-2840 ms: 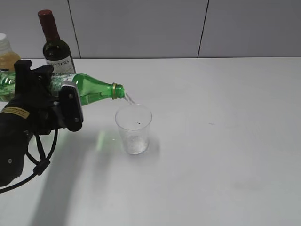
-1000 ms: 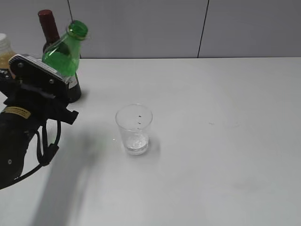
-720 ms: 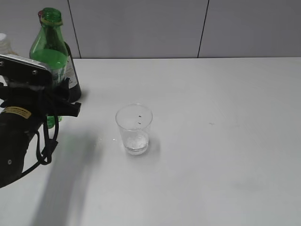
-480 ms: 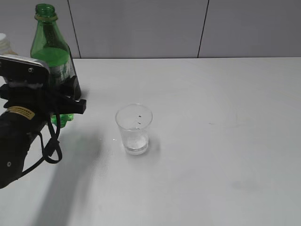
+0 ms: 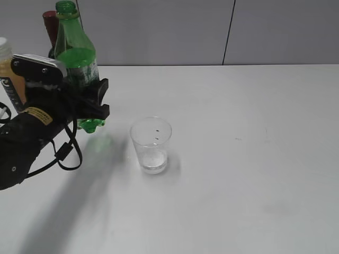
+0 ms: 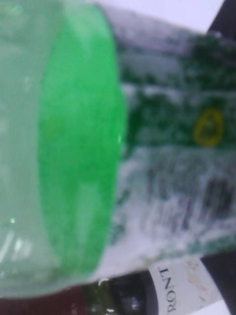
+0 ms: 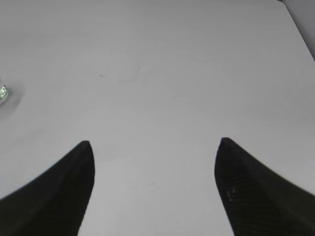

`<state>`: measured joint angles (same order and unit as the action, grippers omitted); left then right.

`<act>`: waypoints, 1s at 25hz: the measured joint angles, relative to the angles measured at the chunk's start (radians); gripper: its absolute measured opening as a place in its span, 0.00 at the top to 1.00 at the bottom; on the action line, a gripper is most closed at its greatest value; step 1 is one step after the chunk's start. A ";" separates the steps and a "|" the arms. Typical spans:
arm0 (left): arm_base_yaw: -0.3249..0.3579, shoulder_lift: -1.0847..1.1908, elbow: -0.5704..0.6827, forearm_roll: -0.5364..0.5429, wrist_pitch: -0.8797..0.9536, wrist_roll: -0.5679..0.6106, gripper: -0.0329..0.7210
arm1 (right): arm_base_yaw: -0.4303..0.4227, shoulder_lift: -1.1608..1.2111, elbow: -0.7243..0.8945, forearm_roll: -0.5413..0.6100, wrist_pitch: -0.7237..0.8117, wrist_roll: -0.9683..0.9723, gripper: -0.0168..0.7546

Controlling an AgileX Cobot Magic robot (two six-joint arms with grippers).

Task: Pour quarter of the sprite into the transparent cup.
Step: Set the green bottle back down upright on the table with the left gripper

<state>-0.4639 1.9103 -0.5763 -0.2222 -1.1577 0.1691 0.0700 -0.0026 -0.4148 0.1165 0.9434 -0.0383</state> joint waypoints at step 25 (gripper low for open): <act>0.015 0.248 -0.357 0.153 0.100 -0.095 0.36 | 0.000 0.000 0.000 0.000 0.000 0.000 0.22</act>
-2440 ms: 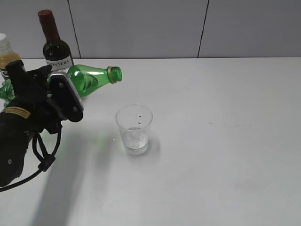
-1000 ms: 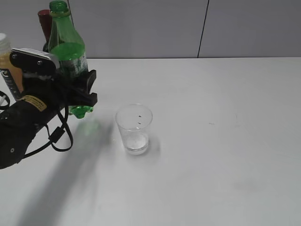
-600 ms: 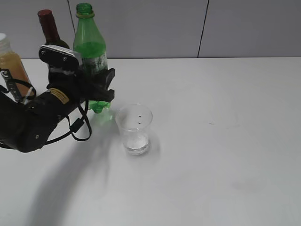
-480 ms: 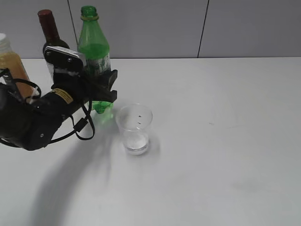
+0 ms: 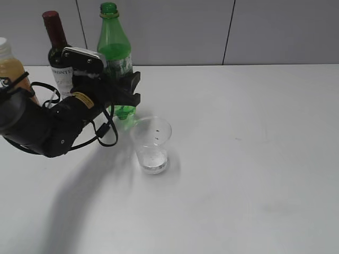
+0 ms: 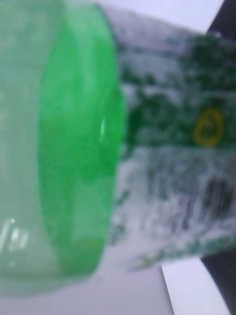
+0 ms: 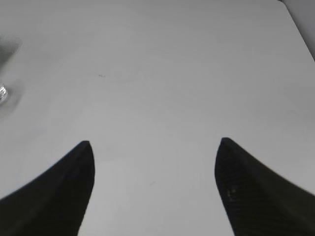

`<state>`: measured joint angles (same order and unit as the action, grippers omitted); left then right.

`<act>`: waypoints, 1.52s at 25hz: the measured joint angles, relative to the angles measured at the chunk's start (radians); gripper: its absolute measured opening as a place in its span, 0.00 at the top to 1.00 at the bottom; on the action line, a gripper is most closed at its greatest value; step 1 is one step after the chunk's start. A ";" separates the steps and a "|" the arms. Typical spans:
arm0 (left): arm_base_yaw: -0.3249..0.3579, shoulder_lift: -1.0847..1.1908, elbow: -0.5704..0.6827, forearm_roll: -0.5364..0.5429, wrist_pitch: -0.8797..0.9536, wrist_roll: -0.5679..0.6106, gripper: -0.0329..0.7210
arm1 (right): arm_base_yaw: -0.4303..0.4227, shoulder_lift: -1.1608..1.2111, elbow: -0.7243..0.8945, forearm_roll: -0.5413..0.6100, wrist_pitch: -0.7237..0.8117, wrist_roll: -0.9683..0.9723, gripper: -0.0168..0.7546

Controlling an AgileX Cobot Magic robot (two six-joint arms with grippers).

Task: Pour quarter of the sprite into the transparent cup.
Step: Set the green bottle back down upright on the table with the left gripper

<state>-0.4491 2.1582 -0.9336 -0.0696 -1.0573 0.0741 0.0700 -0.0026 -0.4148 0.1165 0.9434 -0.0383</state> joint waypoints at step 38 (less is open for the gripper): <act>0.027 -0.030 0.091 0.021 -0.042 -0.018 0.08 | 0.000 0.000 0.000 0.000 0.000 0.000 0.22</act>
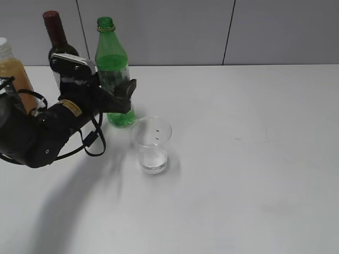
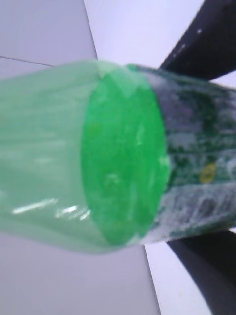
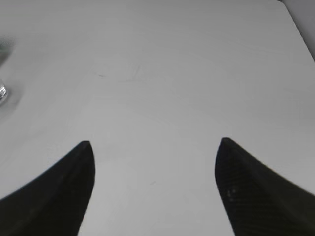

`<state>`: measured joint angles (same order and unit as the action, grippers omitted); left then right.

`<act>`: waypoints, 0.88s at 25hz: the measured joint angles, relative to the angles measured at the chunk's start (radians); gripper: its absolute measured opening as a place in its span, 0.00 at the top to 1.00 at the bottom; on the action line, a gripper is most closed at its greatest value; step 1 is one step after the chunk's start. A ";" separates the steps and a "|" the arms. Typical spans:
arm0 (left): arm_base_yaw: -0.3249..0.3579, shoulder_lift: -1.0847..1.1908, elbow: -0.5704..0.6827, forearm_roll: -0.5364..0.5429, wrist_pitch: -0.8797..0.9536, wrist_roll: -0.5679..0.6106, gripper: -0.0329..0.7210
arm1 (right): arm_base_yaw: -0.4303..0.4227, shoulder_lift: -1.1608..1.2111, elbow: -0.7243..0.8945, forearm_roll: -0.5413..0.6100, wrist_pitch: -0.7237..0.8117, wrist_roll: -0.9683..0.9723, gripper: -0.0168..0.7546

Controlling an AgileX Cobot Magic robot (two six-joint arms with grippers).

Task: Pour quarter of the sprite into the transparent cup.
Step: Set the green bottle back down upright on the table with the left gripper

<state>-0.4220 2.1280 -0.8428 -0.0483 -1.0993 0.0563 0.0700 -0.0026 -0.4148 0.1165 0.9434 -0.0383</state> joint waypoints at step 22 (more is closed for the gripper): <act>0.007 -0.397 0.209 0.022 0.374 -0.001 0.17 | 0.000 0.000 0.000 0.000 0.000 0.000 0.22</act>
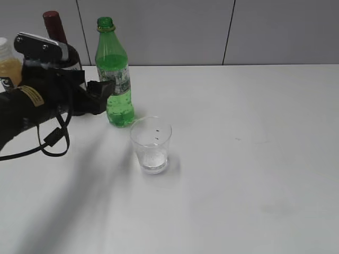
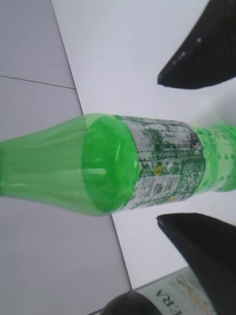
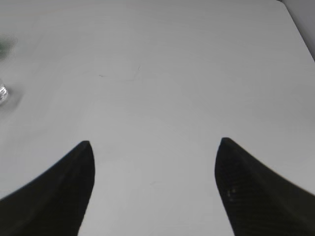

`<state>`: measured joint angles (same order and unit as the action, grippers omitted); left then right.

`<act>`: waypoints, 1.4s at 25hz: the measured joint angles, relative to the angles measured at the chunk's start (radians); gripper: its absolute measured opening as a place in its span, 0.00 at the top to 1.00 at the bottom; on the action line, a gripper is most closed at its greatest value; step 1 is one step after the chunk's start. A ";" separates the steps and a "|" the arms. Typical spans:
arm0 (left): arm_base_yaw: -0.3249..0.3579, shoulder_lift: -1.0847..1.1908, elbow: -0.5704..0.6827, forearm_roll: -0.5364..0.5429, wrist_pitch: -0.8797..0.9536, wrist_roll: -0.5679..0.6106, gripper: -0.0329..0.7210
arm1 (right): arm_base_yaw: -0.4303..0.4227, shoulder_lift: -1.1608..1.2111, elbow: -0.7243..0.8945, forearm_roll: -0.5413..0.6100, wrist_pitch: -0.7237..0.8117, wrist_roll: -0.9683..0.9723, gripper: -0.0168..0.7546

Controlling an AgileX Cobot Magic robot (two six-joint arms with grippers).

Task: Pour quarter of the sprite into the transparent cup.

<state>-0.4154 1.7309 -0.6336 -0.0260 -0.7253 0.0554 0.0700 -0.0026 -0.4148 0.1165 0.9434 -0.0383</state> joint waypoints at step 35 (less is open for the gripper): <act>0.412 -0.344 -0.451 -0.156 1.835 0.160 0.17 | 0.000 0.000 0.001 0.000 0.000 0.000 0.22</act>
<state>-0.0037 1.3867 -1.0841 -0.1815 1.1101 0.2155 0.0700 -0.0026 -0.4142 0.1165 0.9434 -0.0383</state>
